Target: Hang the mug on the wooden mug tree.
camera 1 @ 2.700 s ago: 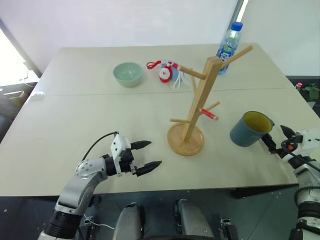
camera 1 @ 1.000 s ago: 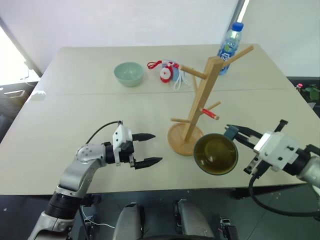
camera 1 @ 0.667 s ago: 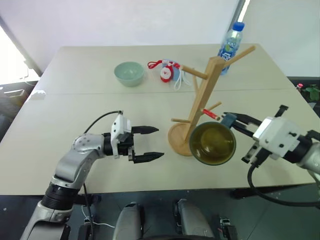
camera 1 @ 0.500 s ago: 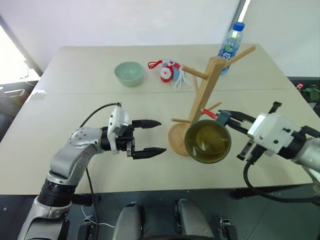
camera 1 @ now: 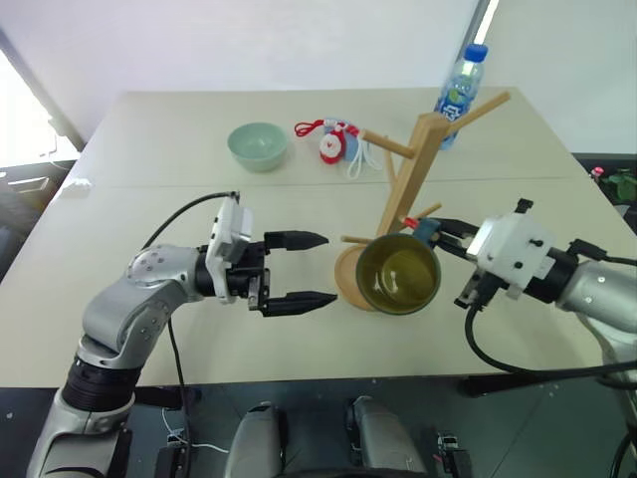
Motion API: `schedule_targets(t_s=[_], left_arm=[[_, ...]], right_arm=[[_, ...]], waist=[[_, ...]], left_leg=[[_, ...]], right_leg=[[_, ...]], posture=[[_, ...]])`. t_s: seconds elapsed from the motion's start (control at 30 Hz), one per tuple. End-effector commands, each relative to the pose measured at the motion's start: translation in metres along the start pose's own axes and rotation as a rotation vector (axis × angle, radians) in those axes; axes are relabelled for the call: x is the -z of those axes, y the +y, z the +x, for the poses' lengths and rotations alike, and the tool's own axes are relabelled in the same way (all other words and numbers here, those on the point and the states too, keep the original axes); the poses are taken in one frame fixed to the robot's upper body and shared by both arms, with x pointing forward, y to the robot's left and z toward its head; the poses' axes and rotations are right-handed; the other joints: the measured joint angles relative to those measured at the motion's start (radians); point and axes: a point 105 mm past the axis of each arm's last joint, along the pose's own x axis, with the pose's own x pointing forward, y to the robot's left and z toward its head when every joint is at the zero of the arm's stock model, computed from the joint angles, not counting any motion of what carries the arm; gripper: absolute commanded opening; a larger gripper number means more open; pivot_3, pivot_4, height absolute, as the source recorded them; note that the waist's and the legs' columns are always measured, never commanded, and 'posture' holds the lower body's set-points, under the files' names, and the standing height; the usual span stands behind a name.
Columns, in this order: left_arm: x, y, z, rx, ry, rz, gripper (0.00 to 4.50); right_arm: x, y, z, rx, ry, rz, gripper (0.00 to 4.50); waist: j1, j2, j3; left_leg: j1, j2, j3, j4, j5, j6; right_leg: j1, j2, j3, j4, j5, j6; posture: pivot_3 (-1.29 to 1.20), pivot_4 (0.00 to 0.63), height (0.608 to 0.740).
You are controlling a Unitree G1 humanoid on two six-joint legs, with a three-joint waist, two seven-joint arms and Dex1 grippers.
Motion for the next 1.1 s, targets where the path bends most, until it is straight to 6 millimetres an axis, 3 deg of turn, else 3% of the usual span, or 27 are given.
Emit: schedule_targets(t_s=[0.03, 0.13, 0.2, 0.4, 0.5, 0.73, 0.87, 1.0, 1.1], left_arm=[[-0.014, -0.002, 0.0, 0.006, -0.024, 0.052, 4.5], [-0.013, -0.002, 0.0, 0.003, -0.023, 0.051, 4.5], [-0.012, -0.002, 0.0, 0.001, -0.025, 0.05, 4.5], [-0.009, -0.001, -0.001, -0.008, -0.019, 0.042, 4.5], [-0.006, 0.003, -0.005, -0.05, -0.029, 0.025, 4.5], [0.022, 0.035, -0.036, -0.366, -0.099, -0.086, 4.5], [0.061, 0.069, -0.071, -0.761, -0.047, -0.087, 4.5], [0.085, 0.079, -0.088, -0.969, -0.007, -0.068, 4.5], [0.095, 0.077, -0.092, -1.03, 0.004, -0.068, 4.5]], right_arm=[[-0.009, -0.008, -0.002, 0.037, -0.036, 0.009, 0.05], [-0.01, -0.011, -0.002, 0.06, -0.032, -0.033, 0.97], [-0.009, -0.011, -0.003, 0.052, -0.014, -0.065, 1.85], [-0.002, -0.011, -0.008, 0.051, 0.014, -0.096, 1.85], [0.004, -0.024, -0.019, 0.137, 0.013, -0.058, 1.85], [0.048, -0.032, -0.058, 0.393, -0.074, 0.295, 1.85], [0.101, -0.003, -0.063, 0.509, -0.01, 0.525, 1.85], [0.123, 0.016, -0.049, 0.572, -0.03, 0.632, 1.85], [0.131, 0.021, -0.039, 0.585, -0.039, 0.664, 1.85]], waist=[[0.0, 0.0, 0.0], [0.0, 0.0, 0.0], [0.0, 0.0, 0.0], [0.0, 0.0, 0.0], [0.001, -0.001, 0.0], [0.001, -0.001, 0.0], [0.0, -0.002, 0.0], [-0.005, 0.0, -0.001], [-0.004, 0.0, -0.001]], left_leg=[[0.0, 0.0, 0.0, 0.0, 0.0, 0.0], [0.0, 0.0, 0.0, 0.0, 0.0, 0.0], [0.0, 0.0, 0.0, 0.0, 0.0, 0.0], [0.0, 0.0, 0.0, 0.0, 0.0, 0.0], [0.0, 0.0, 0.0, 0.0, 0.0, 0.0], [0.001, 0.0, -0.001, 0.0, 0.0, 0.0], [0.003, 0.0, -0.001, 0.0, 0.0, 0.0], [0.003, 0.001, 0.0, 0.0, 0.0, 0.0], [0.003, 0.001, 0.0, 0.0, 0.0, 0.0]], right_leg=[[0.0, 0.0, 0.0, 0.0, 0.0, 0.0], [0.0, 0.0, 0.0, 0.0, 0.0, 0.0], [0.0, 0.0, 0.0, 0.0, 0.0, 0.0], [0.0, 0.0, 0.0, 0.0, 0.0, 0.0], [0.0, 0.0, 0.0, 0.0, 0.0, 0.0], [0.002, 0.001, 0.0, 0.0, 0.0, 0.0], [0.004, 0.0, 0.0, 0.001, 0.0, 0.0], [0.002, 0.0, 0.001, 0.003, 0.0, 0.0], [0.002, -0.001, 0.001, 0.003, 0.0, 0.0]], posture=[[0.0, 0.15, 0.74], [0.0, 0.15, 0.74], [0.0, 0.15, 0.74], [0.0, 0.15, 0.74], [0.0, 0.15, 0.74], [0.0, 0.15, 0.74], [0.0, 0.15, 0.74], [0.0, 0.15, 0.74], [0.0, 0.15, 0.74]])
